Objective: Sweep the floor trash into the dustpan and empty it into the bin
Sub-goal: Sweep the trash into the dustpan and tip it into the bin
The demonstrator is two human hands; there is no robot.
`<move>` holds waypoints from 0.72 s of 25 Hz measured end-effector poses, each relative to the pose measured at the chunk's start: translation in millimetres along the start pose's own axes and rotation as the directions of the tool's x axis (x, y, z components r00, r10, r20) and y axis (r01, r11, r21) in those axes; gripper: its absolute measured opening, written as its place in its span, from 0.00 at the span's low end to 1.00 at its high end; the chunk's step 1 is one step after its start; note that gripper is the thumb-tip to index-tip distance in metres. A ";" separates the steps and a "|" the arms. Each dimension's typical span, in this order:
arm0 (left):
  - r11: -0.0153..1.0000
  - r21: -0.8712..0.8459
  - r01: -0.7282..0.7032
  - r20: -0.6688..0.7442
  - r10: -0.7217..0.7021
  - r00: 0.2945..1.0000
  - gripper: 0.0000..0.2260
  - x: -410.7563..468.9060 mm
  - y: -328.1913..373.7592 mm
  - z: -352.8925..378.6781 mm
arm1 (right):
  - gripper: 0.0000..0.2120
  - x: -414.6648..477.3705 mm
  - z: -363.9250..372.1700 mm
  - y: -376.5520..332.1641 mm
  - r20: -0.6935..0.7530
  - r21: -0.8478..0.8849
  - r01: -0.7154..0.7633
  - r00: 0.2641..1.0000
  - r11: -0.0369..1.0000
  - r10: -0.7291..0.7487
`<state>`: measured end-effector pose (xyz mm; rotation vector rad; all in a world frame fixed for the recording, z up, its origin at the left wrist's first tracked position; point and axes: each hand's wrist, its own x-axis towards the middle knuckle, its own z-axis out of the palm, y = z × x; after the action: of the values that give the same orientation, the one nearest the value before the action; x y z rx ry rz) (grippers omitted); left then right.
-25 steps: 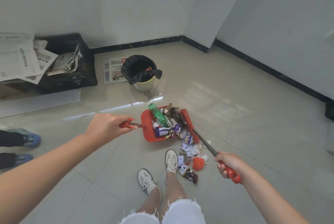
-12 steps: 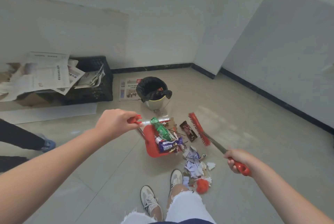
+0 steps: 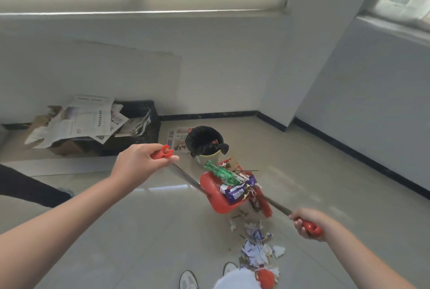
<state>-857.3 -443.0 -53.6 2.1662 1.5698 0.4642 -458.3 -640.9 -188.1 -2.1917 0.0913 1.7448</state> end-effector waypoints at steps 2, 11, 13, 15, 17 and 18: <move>1.000 -0.024 0.009 -0.030 -0.009 1.000 0.19 1.9 10.3 -3.1 | 0.08 6.1 -3.8 -1.0 0.023 -0.015 -0.010 1.000 1.000 0.011; 0.828 -0.489 0.275 -0.122 -0.377 0.918 0.14 -0.6 -2.8 -3.9 | 0.07 21.3 -2.3 -23.0 0.029 -0.140 -0.045 0.998 0.989 0.050; 0.773 -0.564 0.291 -0.144 -0.439 0.887 0.13 -0.1 -4.5 -3.5 | 0.07 21.9 -2.1 -27.2 0.007 -0.169 -0.042 0.999 0.985 0.043; 0.727 -0.613 0.310 -0.146 -0.490 0.860 0.11 3.1 -5.4 -0.4 | 0.08 21.0 2.1 -31.5 0.010 -0.183 -0.048 0.999 0.982 0.051; 0.675 -0.653 0.345 -0.136 -0.552 0.823 0.12 9.8 -10.4 7.6 | 0.09 18.4 8.8 -35.6 0.022 -0.200 -0.040 0.999 0.979 0.046; 0.642 -0.671 0.371 -0.126 -0.592 0.796 0.13 13.8 -14.5 13.2 | 0.10 17.0 11.6 -37.0 0.024 -0.210 -0.037 0.999 0.977 0.043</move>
<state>-858.2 -427.8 -72.1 1.1276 1.7667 1.0354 -455.6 -599.9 -198.4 -2.3247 -0.0597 1.8836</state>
